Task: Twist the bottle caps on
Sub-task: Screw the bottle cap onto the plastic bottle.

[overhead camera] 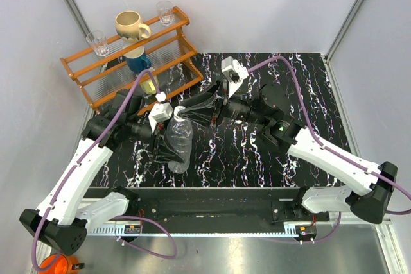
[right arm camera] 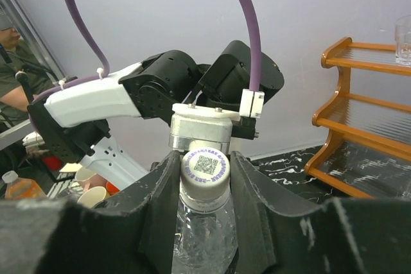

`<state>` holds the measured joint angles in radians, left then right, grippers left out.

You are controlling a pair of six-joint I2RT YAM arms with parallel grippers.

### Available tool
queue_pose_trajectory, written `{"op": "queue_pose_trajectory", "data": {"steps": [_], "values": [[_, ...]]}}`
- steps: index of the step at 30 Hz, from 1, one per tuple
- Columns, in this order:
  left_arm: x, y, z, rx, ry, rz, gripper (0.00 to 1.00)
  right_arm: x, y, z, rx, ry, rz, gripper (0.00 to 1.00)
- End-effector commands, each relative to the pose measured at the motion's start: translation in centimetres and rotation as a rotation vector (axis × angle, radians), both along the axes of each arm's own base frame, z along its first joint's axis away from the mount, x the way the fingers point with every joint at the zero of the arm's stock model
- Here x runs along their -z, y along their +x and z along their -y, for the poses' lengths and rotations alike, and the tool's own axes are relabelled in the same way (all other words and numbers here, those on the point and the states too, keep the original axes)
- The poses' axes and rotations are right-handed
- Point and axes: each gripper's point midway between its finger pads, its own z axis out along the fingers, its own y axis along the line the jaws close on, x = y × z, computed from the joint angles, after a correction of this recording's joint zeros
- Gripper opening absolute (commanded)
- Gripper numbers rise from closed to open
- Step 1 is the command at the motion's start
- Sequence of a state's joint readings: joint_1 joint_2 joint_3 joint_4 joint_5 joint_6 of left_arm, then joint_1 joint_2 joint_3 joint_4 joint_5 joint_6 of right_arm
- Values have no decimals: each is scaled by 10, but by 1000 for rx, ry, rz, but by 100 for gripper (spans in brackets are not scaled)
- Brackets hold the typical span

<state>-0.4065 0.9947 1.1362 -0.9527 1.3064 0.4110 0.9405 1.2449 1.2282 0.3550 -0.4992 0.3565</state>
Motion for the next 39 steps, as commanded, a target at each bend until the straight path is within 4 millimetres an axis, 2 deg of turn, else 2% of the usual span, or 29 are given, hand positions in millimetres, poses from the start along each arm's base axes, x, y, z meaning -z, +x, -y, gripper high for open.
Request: {"op": "queue_pose_trajectory", "data": {"steps": [1,8,14,17,20,31,33,35,39], "values": [[-5,-1,0,15,-23,47,0,-29,-6,4,-37,57,55,41],[-5,0,0,10,-19,53,0,-22,-8,-2,-73,29,35,42],[-6,1,0,5,-17,60,0,-22,-9,-3,-82,20,30,51],[-6,2,1,5,-16,60,0,-21,-8,-3,-80,20,22,50],[-6,3,0,-2,-13,68,0,-20,-7,-4,-74,19,13,45],[-8,4,1,-7,-12,70,0,-10,-1,-7,-62,3,-27,52],[-8,4,1,-5,-13,72,0,-8,-1,-8,-61,1,-30,49],[-7,5,1,-10,-8,70,0,-9,-1,-7,-59,3,-28,41],[-8,5,0,-13,-9,73,0,-2,0,-10,-67,-20,-27,30]]}}
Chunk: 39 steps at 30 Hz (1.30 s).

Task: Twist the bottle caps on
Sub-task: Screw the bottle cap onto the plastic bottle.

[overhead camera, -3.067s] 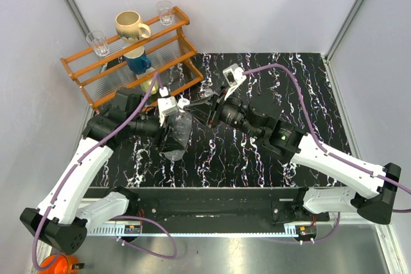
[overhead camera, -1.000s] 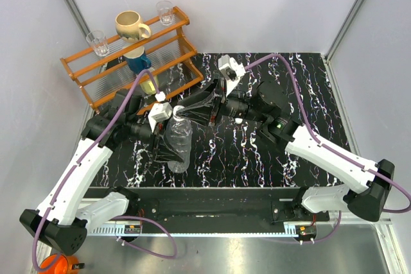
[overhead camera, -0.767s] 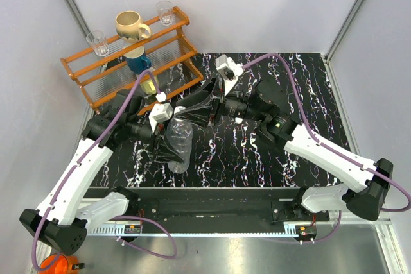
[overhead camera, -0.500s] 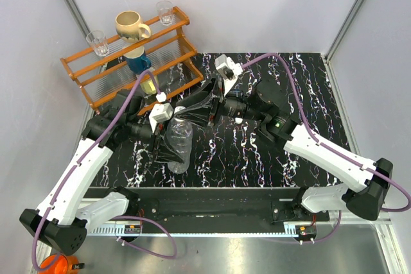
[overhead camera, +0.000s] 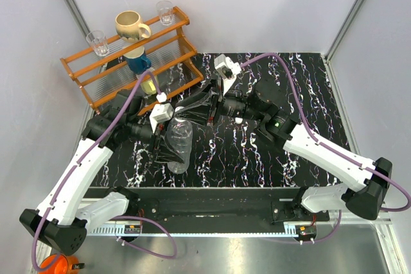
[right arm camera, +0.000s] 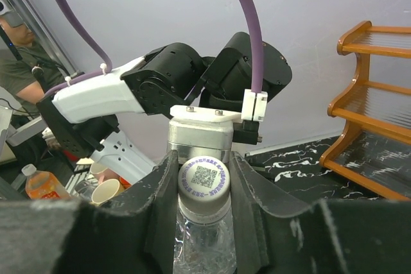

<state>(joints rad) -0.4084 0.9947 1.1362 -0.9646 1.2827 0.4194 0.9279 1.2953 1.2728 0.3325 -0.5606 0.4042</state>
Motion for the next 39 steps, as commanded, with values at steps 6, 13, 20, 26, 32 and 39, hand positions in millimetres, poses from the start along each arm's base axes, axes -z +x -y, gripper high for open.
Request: {"op": "queue_pose_trajectory", "data": {"steps": [6,13,20,26,32,39], "values": [[-13,7,1,-16,-22,70,0,15,7,-4,22,-65,-2,34],[-14,10,2,-26,-23,62,0,41,19,-2,94,-139,-23,21],[-16,16,2,-54,-16,70,0,63,30,4,173,-193,-48,1],[-18,38,0,-171,28,116,0,85,37,19,265,-191,-118,0],[-25,59,-4,-279,67,163,0,96,43,27,324,-131,-230,0],[-21,77,-8,-365,101,189,0,108,50,16,325,-101,-387,0]]}}
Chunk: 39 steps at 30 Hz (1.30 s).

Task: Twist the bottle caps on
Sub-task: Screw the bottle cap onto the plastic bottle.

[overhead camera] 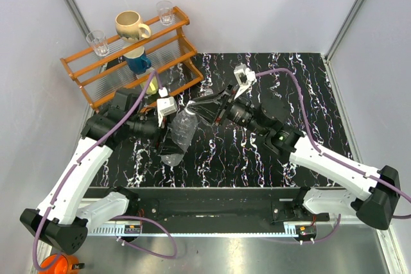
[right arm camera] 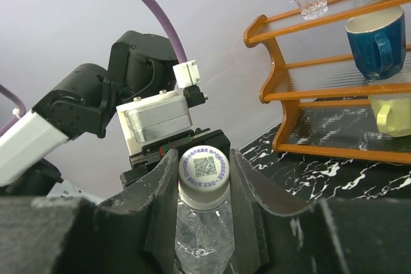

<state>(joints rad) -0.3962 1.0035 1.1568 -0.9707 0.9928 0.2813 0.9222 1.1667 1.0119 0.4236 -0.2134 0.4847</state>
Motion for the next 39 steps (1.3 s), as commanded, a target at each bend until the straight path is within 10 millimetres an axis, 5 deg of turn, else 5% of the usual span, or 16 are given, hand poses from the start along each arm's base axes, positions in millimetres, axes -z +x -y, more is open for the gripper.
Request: {"op": "queue_pose_trajectory", "data": {"steps": [1,10,20,24,27,28,31,34,39], "values": [[-46,44,2,-109,-61,261,0,64,11,-16,10,-112,-254,0],[-11,110,-44,-464,206,410,0,87,31,-23,194,-213,-448,0],[-1,127,-69,-584,321,478,0,117,40,-35,316,-284,-579,0],[5,120,-64,-547,304,460,0,94,41,-47,271,-251,-509,0],[7,111,-58,-509,273,438,0,61,42,-37,278,-207,-387,22],[6,109,-56,-497,263,436,0,54,43,-31,293,-216,-337,38],[8,102,-48,-462,228,403,0,17,38,-2,336,-169,-227,64],[4,95,-37,-422,173,365,0,11,35,13,359,-162,-197,71],[-2,77,-20,-325,81,296,0,6,29,6,304,-112,-163,74]]}}
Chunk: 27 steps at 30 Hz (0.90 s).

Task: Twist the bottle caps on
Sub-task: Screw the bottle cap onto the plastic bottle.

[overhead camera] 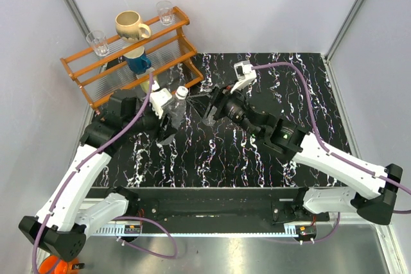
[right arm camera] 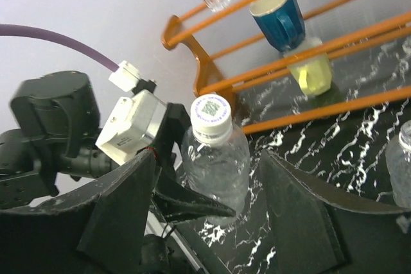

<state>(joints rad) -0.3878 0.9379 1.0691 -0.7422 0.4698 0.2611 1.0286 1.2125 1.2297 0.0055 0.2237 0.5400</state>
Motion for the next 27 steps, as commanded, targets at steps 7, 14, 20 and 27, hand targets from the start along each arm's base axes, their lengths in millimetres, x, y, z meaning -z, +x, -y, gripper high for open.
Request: {"op": "queue_pose_trajectory", "data": {"steps": [7,14,20,27], "values": [[-32,-33,34,233,-198,-30,0,-12,-12,-22,-132,53,155,73],[-31,-42,38,282,-217,-51,0,-11,-8,-32,-141,49,177,72],[-29,-53,39,334,-229,-71,0,-10,-5,-37,-143,52,205,66],[-29,-56,39,346,-227,-73,0,-6,-6,-42,-163,41,215,38]]}}
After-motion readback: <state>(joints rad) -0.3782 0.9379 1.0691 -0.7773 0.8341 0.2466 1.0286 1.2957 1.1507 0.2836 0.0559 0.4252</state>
